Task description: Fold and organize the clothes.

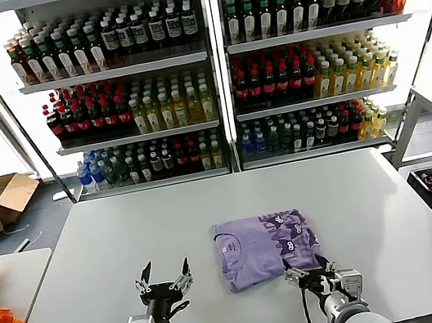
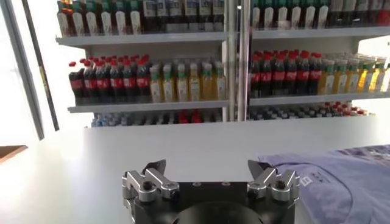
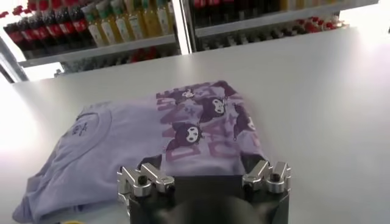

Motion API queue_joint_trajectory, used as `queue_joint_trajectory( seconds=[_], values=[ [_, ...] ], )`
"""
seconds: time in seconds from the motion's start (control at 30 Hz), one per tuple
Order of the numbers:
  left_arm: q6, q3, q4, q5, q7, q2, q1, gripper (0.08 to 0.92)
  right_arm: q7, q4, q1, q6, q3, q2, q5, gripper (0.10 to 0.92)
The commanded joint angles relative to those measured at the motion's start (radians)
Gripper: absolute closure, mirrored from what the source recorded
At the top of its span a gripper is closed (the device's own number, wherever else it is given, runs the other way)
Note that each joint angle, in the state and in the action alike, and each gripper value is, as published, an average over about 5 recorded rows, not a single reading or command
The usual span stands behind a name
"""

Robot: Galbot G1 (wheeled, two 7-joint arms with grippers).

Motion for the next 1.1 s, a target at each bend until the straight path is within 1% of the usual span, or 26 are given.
queue_joint_trajectory(
  seconds=[0.03, 0.1, 0.2, 0.37, 0.5, 0.63, 0.77, 1.1],
  values=[
    [-0.072, -0.011, -0.026, 0.016, 0.003, -0.009, 0.011, 0.177, -0.040, 0.139, -0.020, 0.079, 0.109, -0.002, -0.344, 0.203],
    [-0.094, -0.017, -0.033, 0.018, 0.003, -0.013, 0.015, 0.177, -0.051, 0.153, -0.038, 0.095, 0.154, -0.022, -0.410, 0.203],
    [-0.127, -0.027, -0.034, 0.020, 0.004, -0.016, 0.015, 0.177, -0.062, 0.158, -0.081, 0.117, 0.225, -0.053, -0.444, 0.203],
    [-0.155, -0.045, -0.022, 0.018, 0.005, -0.013, -0.001, 0.177, -0.056, 0.133, -0.145, 0.153, 0.303, -0.079, -0.408, 0.203],
    [-0.171, -0.068, -0.008, 0.015, 0.002, -0.008, -0.018, 0.177, -0.048, 0.124, -0.155, 0.167, 0.327, -0.063, -0.387, 0.203],
    [-0.166, -0.092, -0.008, 0.054, 0.012, 0.001, -0.015, 0.177, -0.045, 0.126, -0.150, 0.174, 0.324, -0.038, -0.383, 0.203],
    [-0.203, -0.096, 0.009, 0.056, 0.021, 0.006, -0.013, 0.177, -0.041, 0.118, -0.140, 0.179, 0.313, -0.016, -0.382, 0.203],
    [-0.196, -0.090, 0.000, 0.047, 0.026, 0.005, -0.004, 0.177, -0.034, 0.102, -0.125, 0.178, 0.287, 0.007, -0.379, 0.203]
  ],
)
